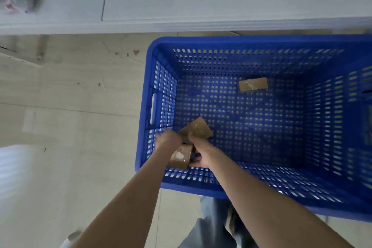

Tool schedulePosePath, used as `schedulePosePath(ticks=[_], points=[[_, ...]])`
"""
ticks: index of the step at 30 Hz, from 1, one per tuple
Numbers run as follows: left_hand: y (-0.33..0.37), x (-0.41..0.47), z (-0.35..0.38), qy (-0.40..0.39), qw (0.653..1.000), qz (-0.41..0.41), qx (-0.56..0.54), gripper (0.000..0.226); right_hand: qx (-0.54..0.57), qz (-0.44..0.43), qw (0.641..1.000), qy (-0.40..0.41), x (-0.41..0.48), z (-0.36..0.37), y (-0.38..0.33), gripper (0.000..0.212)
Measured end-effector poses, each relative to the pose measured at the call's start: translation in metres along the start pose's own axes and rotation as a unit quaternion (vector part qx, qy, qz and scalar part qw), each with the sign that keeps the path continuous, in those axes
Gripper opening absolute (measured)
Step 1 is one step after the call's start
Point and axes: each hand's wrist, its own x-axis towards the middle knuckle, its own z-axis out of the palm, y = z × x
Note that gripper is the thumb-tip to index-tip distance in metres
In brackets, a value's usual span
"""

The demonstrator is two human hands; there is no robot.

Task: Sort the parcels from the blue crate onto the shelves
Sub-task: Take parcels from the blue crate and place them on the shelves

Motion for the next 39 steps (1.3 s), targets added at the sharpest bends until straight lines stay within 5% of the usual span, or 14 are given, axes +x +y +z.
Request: schedulePosePath(ticks=[9,14,20,26,30,32,34,39], points=[[0.046,-0.098,-0.070,0.044,0.954,0.102,-0.278,0.041,0.048,-0.169,0.981,0.082,-0.132,-0.032,-0.075,0.070],[0.068,-0.192,-0.145,0.032,0.912,0.153,-0.380,0.048,0.064,-0.225,0.970,0.070,-0.252,-0.031,-0.096,0.040],[0.083,-0.308,-0.239,0.012,0.874,0.224,-0.432,0.059,0.146,-0.301,0.942,0.017,-0.389,-0.019,-0.111,0.040],[0.090,-0.410,-0.319,-0.022,0.862,0.339,-0.376,0.062,0.111,-0.353,0.929,-0.030,-0.518,-0.021,-0.130,0.022],[0.093,-0.460,-0.367,0.049,0.847,0.449,-0.281,0.095,0.088,-0.309,0.942,-0.095,-0.592,-0.035,-0.151,0.086],[0.095,-0.482,-0.387,0.083,0.834,0.505,-0.208,0.106,0.098,-0.296,0.941,-0.132,-0.631,-0.034,-0.160,0.101],[0.096,-0.501,-0.403,0.157,0.805,0.555,-0.138,0.102,0.118,-0.307,0.931,-0.157,-0.666,-0.027,-0.163,0.104],[0.093,-0.540,-0.430,0.388,0.695,0.604,0.047,0.091,0.091,-0.359,0.919,-0.139,-0.719,-0.025,-0.163,0.072]])
